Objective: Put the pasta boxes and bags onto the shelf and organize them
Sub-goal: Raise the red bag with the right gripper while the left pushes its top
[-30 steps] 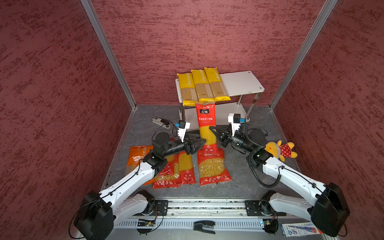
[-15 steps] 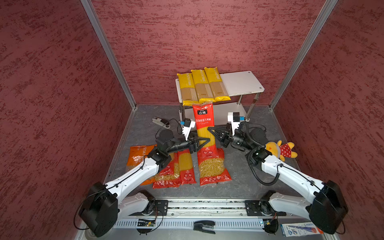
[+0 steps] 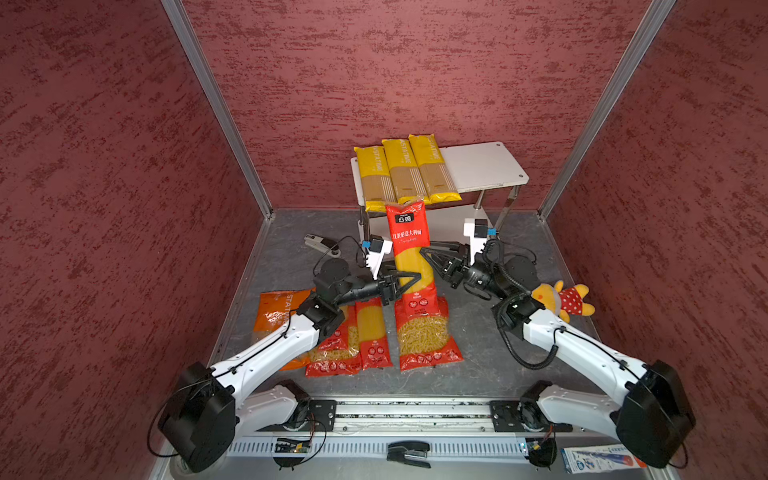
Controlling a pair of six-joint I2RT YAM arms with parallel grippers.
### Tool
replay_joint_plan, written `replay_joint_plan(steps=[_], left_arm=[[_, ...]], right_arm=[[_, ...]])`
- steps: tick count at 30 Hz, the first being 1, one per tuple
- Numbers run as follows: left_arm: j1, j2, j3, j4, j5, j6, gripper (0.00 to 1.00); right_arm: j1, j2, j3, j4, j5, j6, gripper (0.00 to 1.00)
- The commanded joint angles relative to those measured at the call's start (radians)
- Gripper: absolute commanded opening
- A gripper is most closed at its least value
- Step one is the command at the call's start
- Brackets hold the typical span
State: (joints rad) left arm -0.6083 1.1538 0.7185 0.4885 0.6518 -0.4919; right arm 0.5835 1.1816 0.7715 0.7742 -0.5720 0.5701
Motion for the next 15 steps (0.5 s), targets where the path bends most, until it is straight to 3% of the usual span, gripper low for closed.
replay_joint_plan(steps=[1, 7, 10, 15], left_arm=[[0.003, -0.014, 0.059, 0.109, -0.077, -0.03, 0.04], [0.017, -0.02, 0.085, 0.122, -0.127, -0.03, 0.02], [0.039, -0.023, 0.099, 0.12, -0.17, -0.03, 0.02], [0.048, -0.002, 0.153, 0.141, -0.188, -0.031, 0.02]], right_arm=[[-0.003, -0.036, -0.029, 0.076, 0.029, 0.028, 0.41], [-0.012, -0.1, -0.122, 0.039, 0.193, 0.051, 0.67], [-0.018, -0.121, -0.164, 0.014, 0.252, 0.067, 0.7], [-0.017, -0.117, -0.223, -0.017, 0.247, 0.1, 0.74]])
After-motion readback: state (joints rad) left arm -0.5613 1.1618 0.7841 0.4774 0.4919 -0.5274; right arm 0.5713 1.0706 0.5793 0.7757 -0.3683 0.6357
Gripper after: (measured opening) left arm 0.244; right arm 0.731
